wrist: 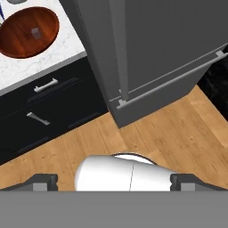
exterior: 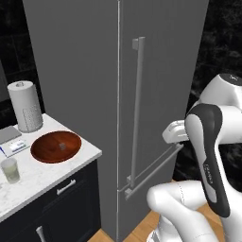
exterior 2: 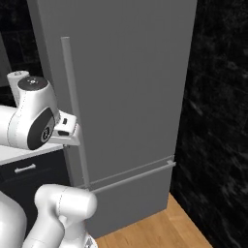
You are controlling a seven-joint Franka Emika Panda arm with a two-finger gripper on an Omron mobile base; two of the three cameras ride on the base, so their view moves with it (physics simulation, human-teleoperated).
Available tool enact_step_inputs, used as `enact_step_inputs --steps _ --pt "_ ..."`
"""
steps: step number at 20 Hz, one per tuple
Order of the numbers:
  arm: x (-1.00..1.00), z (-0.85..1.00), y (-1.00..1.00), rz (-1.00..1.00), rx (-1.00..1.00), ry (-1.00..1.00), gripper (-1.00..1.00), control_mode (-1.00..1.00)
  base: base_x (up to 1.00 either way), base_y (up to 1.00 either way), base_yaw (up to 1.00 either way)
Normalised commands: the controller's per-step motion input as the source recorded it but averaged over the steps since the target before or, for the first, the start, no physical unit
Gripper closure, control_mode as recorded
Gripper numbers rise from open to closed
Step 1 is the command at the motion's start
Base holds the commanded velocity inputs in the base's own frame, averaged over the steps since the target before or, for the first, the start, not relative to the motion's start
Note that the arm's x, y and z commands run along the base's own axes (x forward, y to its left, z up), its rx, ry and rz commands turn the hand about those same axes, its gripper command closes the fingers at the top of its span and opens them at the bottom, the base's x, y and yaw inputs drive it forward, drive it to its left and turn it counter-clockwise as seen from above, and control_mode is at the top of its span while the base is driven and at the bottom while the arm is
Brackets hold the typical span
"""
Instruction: Grab a lemon wedge from the fridge and one ice cube from the ice bowl, and put them in the glass of lemonade.
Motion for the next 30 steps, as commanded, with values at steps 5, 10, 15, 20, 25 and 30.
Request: enact_step_inputs --steps 5,10,15,20,25,30 --pt "0.0 0.0 0.0 0.0 0.0 0.0 -1.0 1.0 0.0 0.0 0.0" --pt "0.0 0.0 0.0 0.0 0.0 0.0 -1.0 1.0 -0.06 0.23 0.0" --pt "0.0 0.0 0.0 0.0 0.0 0.0 -1.0 1.0 0.0 0.41 -0.04" --pt "0.0 0.0 0.0 0.0 0.0 0.0 -1.0 1.0 0.0 0.26 -0.08" --pt "0.0 0.0 0.0 -0.02 0.0 0.0 -1.0 -1.0 0.0 0.01 -0.1" --pt "0.0 0.0 0.02 -0.07 0.0 0.0 -1.0 -1.0 0.0 0.0 0.0"
